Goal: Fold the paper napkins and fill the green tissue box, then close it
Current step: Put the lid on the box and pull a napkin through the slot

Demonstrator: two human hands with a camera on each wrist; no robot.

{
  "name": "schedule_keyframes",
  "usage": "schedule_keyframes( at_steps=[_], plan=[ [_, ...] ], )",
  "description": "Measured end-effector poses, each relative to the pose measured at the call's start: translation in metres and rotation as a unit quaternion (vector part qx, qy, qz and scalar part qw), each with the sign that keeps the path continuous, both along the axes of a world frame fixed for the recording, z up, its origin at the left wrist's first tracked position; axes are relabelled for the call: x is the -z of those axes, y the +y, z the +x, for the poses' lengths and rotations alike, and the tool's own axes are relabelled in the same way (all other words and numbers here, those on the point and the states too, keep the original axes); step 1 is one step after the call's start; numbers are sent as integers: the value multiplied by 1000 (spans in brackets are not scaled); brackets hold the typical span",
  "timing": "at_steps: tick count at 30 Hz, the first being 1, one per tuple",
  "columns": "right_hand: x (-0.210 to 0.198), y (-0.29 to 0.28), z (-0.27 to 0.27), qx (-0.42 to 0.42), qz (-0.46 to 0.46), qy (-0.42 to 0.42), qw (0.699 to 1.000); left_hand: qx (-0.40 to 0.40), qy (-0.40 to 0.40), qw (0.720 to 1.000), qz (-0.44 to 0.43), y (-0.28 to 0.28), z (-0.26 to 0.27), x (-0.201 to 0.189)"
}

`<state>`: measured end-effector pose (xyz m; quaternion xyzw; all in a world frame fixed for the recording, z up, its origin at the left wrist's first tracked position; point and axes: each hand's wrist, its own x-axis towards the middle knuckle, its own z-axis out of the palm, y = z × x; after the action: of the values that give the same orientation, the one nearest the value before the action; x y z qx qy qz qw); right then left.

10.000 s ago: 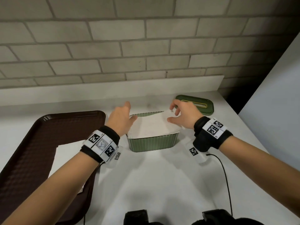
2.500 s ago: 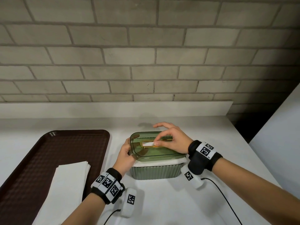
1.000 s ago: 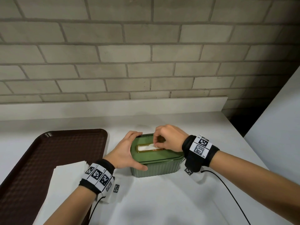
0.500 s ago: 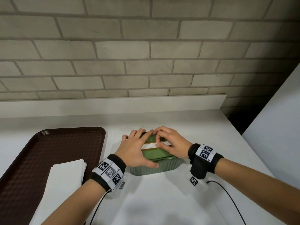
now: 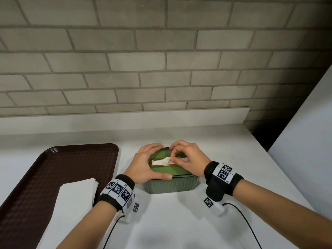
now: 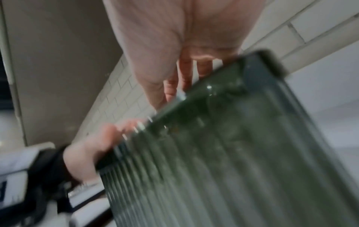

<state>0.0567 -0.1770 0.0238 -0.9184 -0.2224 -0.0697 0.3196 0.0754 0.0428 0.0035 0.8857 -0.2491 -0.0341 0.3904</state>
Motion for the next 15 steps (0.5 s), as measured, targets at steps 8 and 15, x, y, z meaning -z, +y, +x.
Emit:
schedule_keyframes(
  at_steps=[8, 15],
  plan=[
    [-33, -1, 3, 0, -39, -13, 999, -40, 56, 993, -97, 3, -1, 13],
    [-35, -12, 12, 26, 29, 5, 999, -40, 44, 995, -86, 3, -1, 13]
  ],
)
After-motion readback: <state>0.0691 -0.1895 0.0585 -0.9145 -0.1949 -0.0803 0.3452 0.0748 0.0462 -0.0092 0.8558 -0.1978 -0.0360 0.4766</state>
